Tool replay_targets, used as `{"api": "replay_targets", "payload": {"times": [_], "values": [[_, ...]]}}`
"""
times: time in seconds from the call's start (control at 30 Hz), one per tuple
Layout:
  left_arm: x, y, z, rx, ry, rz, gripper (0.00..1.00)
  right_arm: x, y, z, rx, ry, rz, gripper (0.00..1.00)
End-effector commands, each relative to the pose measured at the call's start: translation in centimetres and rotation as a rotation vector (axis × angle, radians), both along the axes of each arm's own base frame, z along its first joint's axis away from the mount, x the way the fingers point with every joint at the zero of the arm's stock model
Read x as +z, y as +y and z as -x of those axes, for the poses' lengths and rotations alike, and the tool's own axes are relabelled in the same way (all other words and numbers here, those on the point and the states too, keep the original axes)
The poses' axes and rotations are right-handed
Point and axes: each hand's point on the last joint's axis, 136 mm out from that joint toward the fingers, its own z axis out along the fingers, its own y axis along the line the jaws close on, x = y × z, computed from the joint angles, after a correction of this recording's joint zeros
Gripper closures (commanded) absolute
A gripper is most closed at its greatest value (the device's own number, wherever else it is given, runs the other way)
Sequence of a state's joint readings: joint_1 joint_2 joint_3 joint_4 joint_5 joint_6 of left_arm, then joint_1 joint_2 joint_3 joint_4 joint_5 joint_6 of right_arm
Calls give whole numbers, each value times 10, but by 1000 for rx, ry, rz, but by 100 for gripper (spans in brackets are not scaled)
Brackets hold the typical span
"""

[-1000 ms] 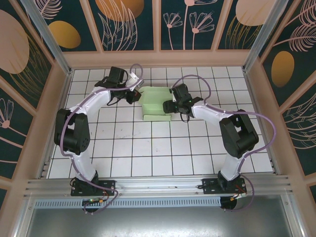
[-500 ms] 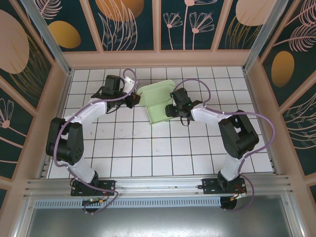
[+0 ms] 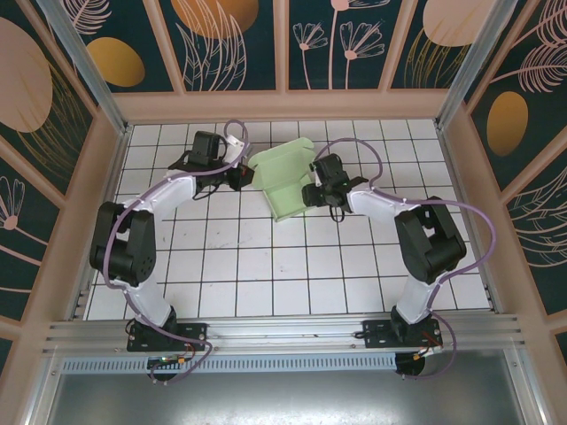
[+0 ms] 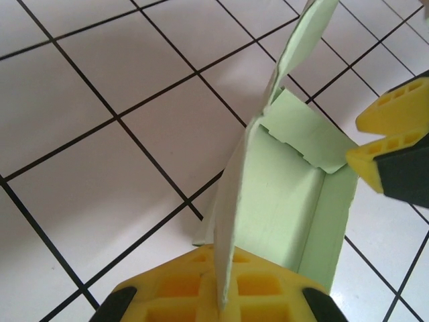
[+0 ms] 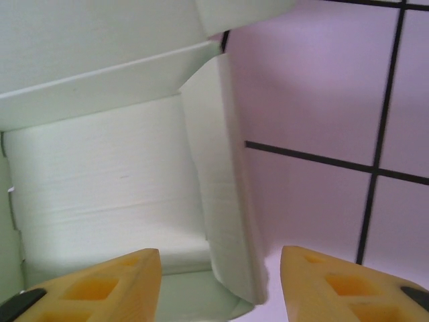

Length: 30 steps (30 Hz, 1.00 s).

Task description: Fold the paper box

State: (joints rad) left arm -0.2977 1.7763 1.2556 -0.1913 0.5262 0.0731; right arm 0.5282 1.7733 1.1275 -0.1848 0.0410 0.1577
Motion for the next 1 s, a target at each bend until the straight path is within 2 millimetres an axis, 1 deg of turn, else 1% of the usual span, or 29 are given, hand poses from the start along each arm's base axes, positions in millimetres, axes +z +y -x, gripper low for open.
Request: {"api": "replay_targets", "payload": {"times": [0.0,0.23,0.27,0.3,0.37,0.43,0.57,0.67,0.77,0.9,0.93,0.97], "values": [[0,-1,-2,-23,27,-10,100,12,-4,-17,-2,-25,-2,50],[2,-2,-1,-34,22,-12,100,0,-7,-39,-21,-4,3,61],[2,-2,-1,-36,22,-11,100,-3,-8,-42,-23,2,8,66],[1,-2,-1,-37,23,-11,100,-5,-9,-44,-24,7,11,69],[0,-2,-1,-37,24,-16,100,-10,-4,-44,0,29,-13,74],[-1,-2,-2,-38,22,-17,100,-13,-1,-44,20,44,-29,78],[-2,-2,-2,-42,23,-19,100,-18,6,-40,63,68,-48,79],[-2,-2,-3,-44,23,-19,100,-22,4,-39,66,73,-51,81],[-3,-2,-4,-46,25,-21,100,-25,2,-37,71,84,-45,82],[-6,-2,-3,-46,31,-24,100,-18,6,-37,83,71,-73,81],[-7,-2,-3,-46,33,-25,100,-13,6,-37,83,59,-82,80],[-7,-2,-3,-45,34,-26,100,-8,7,-38,81,43,-90,76]]}}
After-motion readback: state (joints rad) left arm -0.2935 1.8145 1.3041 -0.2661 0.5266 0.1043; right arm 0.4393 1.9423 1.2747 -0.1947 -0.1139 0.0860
